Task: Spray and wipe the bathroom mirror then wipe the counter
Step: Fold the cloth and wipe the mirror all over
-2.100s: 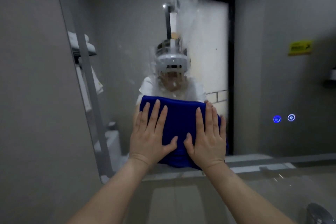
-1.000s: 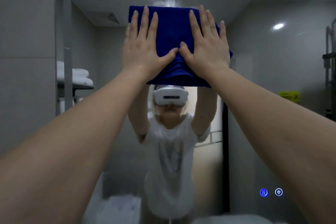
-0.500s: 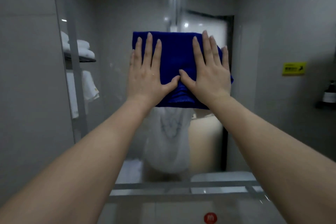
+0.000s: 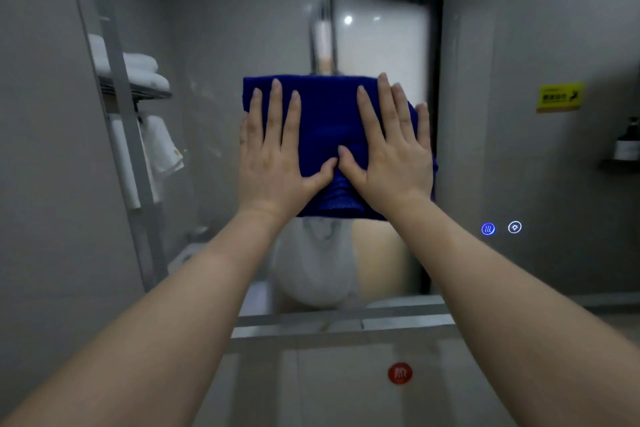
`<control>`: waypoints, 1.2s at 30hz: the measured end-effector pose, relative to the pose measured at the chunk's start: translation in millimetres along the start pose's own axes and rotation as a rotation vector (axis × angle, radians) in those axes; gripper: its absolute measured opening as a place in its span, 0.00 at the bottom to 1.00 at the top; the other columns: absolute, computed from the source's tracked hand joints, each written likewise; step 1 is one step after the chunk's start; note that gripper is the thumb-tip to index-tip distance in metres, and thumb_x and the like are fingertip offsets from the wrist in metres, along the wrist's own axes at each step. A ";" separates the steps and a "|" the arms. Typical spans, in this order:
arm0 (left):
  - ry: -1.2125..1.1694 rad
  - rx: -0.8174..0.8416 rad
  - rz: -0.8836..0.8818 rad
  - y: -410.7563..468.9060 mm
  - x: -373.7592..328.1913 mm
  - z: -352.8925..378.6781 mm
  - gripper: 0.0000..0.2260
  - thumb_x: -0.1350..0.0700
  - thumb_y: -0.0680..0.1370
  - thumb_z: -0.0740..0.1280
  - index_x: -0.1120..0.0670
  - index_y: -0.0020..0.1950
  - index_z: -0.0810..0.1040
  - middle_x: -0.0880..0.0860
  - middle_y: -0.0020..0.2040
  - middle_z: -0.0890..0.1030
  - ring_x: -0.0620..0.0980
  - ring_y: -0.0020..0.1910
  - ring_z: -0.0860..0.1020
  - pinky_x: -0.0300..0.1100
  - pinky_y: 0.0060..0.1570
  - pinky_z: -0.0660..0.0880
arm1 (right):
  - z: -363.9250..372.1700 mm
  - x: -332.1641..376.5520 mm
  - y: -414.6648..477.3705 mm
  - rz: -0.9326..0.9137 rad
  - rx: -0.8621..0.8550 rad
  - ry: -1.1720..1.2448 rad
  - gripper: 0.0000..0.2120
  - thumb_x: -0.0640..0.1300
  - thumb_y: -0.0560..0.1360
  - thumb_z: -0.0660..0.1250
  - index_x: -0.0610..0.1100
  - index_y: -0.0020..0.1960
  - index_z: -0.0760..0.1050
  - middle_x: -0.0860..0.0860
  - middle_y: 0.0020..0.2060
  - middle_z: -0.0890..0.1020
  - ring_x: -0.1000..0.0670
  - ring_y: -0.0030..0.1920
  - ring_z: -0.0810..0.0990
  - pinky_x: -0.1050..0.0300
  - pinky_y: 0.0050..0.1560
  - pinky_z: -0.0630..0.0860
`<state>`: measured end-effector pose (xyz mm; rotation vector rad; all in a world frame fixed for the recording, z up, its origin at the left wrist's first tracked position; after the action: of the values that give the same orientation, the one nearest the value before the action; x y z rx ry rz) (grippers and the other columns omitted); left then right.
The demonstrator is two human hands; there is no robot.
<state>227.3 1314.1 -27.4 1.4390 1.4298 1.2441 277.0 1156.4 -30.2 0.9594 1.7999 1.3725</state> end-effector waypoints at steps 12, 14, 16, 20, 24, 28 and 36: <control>-0.022 0.062 0.061 -175.9 -27.5 47.4 0.44 0.34 0.71 0.60 0.54 0.79 0.45 0.54 0.79 0.42 0.56 0.77 0.44 0.55 0.73 0.51 | 35.1 -1.4 -177.7 -0.096 0.064 -0.042 0.39 0.60 0.74 0.56 0.48 0.79 0.43 0.48 0.78 0.43 0.46 0.77 0.49 0.43 0.76 0.45; -0.026 0.091 0.061 -174.2 -27.3 46.4 0.44 0.34 0.71 0.59 0.54 0.78 0.45 0.54 0.79 0.42 0.57 0.77 0.44 0.56 0.73 0.52 | 33.9 -0.7 -175.9 -0.084 0.082 -0.038 0.39 0.60 0.74 0.56 0.48 0.79 0.45 0.48 0.78 0.42 0.45 0.76 0.51 0.43 0.75 0.46; -0.032 0.135 0.058 -172.1 -26.9 42.1 0.45 0.33 0.71 0.58 0.54 0.78 0.44 0.54 0.79 0.42 0.57 0.77 0.43 0.55 0.73 0.51 | 30.9 0.4 -174.4 -0.060 0.103 -0.026 0.39 0.60 0.74 0.56 0.48 0.79 0.45 0.48 0.78 0.42 0.45 0.76 0.52 0.43 0.75 0.47; -0.032 0.189 0.020 -145.4 -22.6 27.0 0.45 0.33 0.71 0.56 0.54 0.78 0.42 0.55 0.78 0.42 0.58 0.77 0.45 0.53 0.73 0.50 | 21.6 4.8 -141.9 -0.025 0.104 -0.018 0.39 0.59 0.72 0.57 0.46 0.78 0.50 0.45 0.78 0.50 0.44 0.75 0.57 0.42 0.74 0.51; -0.043 0.159 -0.136 -60.4 -12.9 5.8 0.41 0.35 0.73 0.55 0.56 0.78 0.45 0.57 0.77 0.48 0.59 0.76 0.48 0.50 0.73 0.47 | 7.6 14.9 -48.8 0.028 0.086 0.032 0.34 0.55 0.73 0.56 0.46 0.77 0.54 0.43 0.76 0.58 0.45 0.75 0.56 0.40 0.73 0.51; -0.040 0.124 -0.188 24.2 -1.8 -14.0 0.39 0.36 0.75 0.52 0.57 0.77 0.47 0.59 0.77 0.51 0.60 0.76 0.49 0.51 0.73 0.48 | -7.2 13.9 42.0 0.008 0.067 0.024 0.33 0.54 0.73 0.54 0.45 0.77 0.57 0.43 0.76 0.59 0.45 0.75 0.57 0.43 0.73 0.46; 0.001 0.158 -0.081 158.0 16.1 -55.3 0.39 0.34 0.78 0.50 0.54 0.77 0.35 0.56 0.77 0.35 0.56 0.76 0.35 0.49 0.75 0.39 | -32.3 2.5 161.7 0.070 0.035 0.001 0.35 0.59 0.74 0.44 0.49 0.79 0.46 0.47 0.78 0.49 0.47 0.78 0.48 0.43 0.75 0.42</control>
<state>214.7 1307.2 140.2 1.4684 1.6010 1.1021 273.4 1171.6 134.0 1.0487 1.8118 1.3880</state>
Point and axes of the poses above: each hand's wrist, its own y-axis towards the middle knuckle, its own z-axis out of the palm, x = y × z, the point moved 2 cm from there along y, towards the middle knuckle
